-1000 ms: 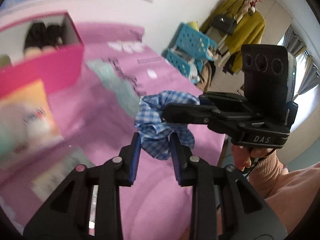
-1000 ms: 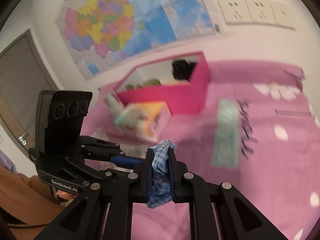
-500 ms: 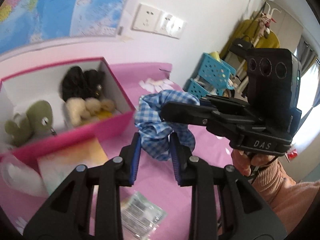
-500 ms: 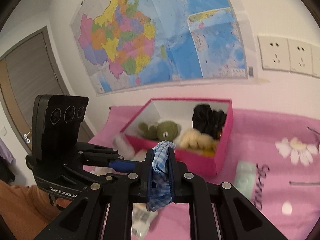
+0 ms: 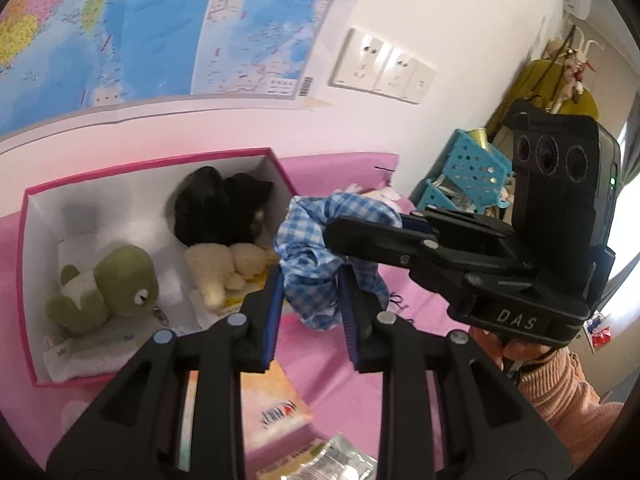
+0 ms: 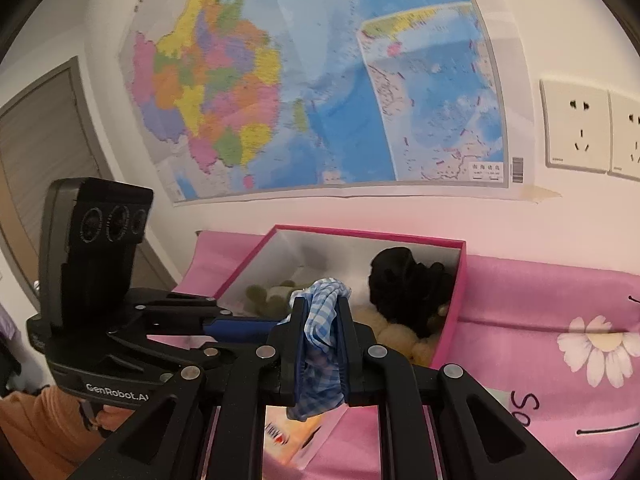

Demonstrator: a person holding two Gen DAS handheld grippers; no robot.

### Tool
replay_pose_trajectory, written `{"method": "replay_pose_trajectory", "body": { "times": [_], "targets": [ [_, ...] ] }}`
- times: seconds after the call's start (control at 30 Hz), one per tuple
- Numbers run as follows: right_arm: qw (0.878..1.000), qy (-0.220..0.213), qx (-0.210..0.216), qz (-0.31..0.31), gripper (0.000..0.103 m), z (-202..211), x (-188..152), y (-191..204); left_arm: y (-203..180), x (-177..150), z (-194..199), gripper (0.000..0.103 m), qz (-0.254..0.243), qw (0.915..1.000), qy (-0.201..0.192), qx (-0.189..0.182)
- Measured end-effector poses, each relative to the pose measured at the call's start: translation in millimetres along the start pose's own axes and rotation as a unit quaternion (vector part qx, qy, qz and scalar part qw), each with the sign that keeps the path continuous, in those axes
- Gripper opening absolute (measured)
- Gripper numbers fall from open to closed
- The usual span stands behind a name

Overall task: Organize soft objects
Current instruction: 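Carry the gingham scrunchie with the left tool into the box, release, then lower the left tool to the clear printed plastic packet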

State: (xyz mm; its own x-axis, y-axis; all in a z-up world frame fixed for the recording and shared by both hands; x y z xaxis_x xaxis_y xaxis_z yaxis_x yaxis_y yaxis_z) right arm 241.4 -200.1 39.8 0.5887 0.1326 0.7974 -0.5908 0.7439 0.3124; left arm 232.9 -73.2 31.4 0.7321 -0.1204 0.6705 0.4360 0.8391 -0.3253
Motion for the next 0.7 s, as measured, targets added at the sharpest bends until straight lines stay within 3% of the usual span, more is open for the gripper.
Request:
{"method": "replay_pose_trajectory", "body": {
  "times": [0.4, 0.53, 0.63, 0.7],
  "targets": [
    [0.998, 0.045, -0.049, -0.016, 0.017, -49.7, -5.2, -33.9, 21.4, 4.0, -42.4, 0.030, 0.016, 0.9973, 0.041, 0.059],
    [0.993, 0.057, -0.102, 0.001, 0.033, -58.3, -10.6, -37.5, 26.2, 0.7, -45.5, 0.030, 0.019, 0.9959, 0.042, 0.078],
    [0.992, 0.049, -0.120, 0.004, 0.035, -52.4, -14.6, -37.8, 24.3, -3.2, -36.3, 0.030, 0.010, 0.9956, 0.027, 0.089],
    [0.993, 0.045, -0.111, 0.002, 0.035, -45.2, -16.6, -34.9, 21.6, -4.4, -28.1, 0.030, 0.003, 0.9962, 0.015, 0.085]
  ]
}}
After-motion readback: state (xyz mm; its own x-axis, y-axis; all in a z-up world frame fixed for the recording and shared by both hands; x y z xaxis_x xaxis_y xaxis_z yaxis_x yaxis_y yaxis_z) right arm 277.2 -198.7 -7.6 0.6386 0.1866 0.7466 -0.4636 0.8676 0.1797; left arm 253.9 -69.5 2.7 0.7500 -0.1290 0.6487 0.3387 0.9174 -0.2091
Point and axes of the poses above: each gripper's, at about its wrist camera, not at the fingertips, and z roughly against the way its jaws point, y to its left, x to its top, the point moved 2 cm from there along -z, roughly the way its jaws point
